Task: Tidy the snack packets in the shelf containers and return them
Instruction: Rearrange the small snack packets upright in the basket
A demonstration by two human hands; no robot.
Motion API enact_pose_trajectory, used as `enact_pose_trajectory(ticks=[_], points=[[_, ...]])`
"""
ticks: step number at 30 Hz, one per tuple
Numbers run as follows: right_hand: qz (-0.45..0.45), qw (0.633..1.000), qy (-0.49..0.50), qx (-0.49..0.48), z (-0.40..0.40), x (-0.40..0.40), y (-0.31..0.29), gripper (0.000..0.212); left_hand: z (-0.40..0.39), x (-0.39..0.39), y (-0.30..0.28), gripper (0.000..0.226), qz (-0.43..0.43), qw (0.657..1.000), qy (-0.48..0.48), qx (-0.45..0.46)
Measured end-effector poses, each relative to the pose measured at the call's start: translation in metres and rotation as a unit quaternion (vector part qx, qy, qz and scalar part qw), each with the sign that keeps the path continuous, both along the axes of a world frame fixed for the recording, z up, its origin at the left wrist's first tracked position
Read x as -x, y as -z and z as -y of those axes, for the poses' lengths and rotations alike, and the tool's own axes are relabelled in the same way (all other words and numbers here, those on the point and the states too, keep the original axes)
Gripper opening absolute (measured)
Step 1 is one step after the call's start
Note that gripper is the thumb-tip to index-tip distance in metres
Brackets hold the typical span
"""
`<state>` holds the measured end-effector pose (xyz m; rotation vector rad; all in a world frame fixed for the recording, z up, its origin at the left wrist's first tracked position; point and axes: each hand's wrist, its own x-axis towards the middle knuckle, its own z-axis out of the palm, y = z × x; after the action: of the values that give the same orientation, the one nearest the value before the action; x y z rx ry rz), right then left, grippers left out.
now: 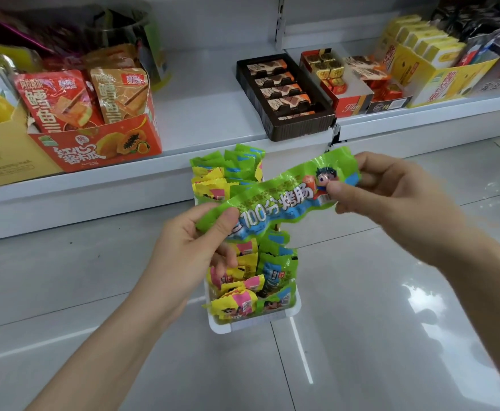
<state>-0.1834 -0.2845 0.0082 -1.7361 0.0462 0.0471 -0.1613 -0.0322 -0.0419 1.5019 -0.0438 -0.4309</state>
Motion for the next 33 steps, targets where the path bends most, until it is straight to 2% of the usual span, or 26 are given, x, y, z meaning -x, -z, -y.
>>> enact_pose_trajectory(ticks=[2, 3, 6, 9, 11, 14, 17, 18, 21, 23, 25, 30, 33], points=[[0.039, 0.997, 0.001, 0.074, 0.011, 0.003, -0.008, 0.028, 0.001, 0.002, 0.004, 0.025, 0.033, 0.996, 0.045, -0.071], [0.06, 0.99, 0.009, 0.129, 0.017, 0.005, -0.012, 0.025, 0.001, 0.003, 0.006, 0.027, 0.076, 0.987, 0.077, -0.118], [0.107, 0.963, 0.045, 0.244, 0.032, 0.012, -0.023, 0.019, 0.008, 0.008, 0.009, 0.029, 0.236, 0.927, 0.134, -0.257], [0.133, 0.965, 0.085, 0.208, 0.034, 0.013, -0.024, 0.024, 0.018, 0.01, 0.007, 0.024, 0.321, 0.887, 0.122, -0.308], [0.151, 0.964, 0.1, 0.195, 0.03, 0.014, -0.013, 0.014, 0.021, 0.01, 0.008, 0.025, 0.345, 0.868, 0.13, -0.332], [0.138, 0.969, 0.11, 0.17, 0.024, 0.021, 0.013, 0.011, 0.017, 0.014, 0.015, 0.022, 0.35, 0.858, 0.148, -0.346], [0.122, 0.974, 0.12, 0.151, 0.025, 0.028, 0.034, 0.011, 0.017, 0.02, 0.021, 0.016, 0.358, 0.855, 0.127, -0.354], [0.117, 0.974, 0.123, 0.151, 0.028, 0.029, 0.037, 0.011, 0.019, 0.02, 0.022, 0.016, 0.37, 0.844, 0.126, -0.367], [0.104, 0.973, 0.103, 0.176, 0.038, 0.03, 0.04, 0.014, 0.024, 0.021, 0.026, 0.02, 0.446, 0.774, 0.158, -0.421], [0.101, 0.972, 0.088, 0.192, 0.04, 0.031, 0.039, 0.016, 0.02, 0.021, 0.027, 0.022, 0.472, 0.749, 0.179, -0.429], [0.11, 0.971, 0.076, 0.198, 0.034, 0.033, 0.037, 0.017, 0.01, 0.019, 0.027, 0.02, 0.475, 0.753, 0.186, -0.416], [0.18, 0.939, -0.025, 0.293, -0.01, 0.039, 0.047, 0.012, -0.008, 0.013, 0.022, 0.004, 0.41, 0.798, 0.211, -0.388], [0.113, 0.917, -0.113, 0.366, -0.029, 0.037, 0.064, 0.011, -0.012, 0.011, 0.023, 0.006, 0.377, 0.824, 0.214, -0.366]])
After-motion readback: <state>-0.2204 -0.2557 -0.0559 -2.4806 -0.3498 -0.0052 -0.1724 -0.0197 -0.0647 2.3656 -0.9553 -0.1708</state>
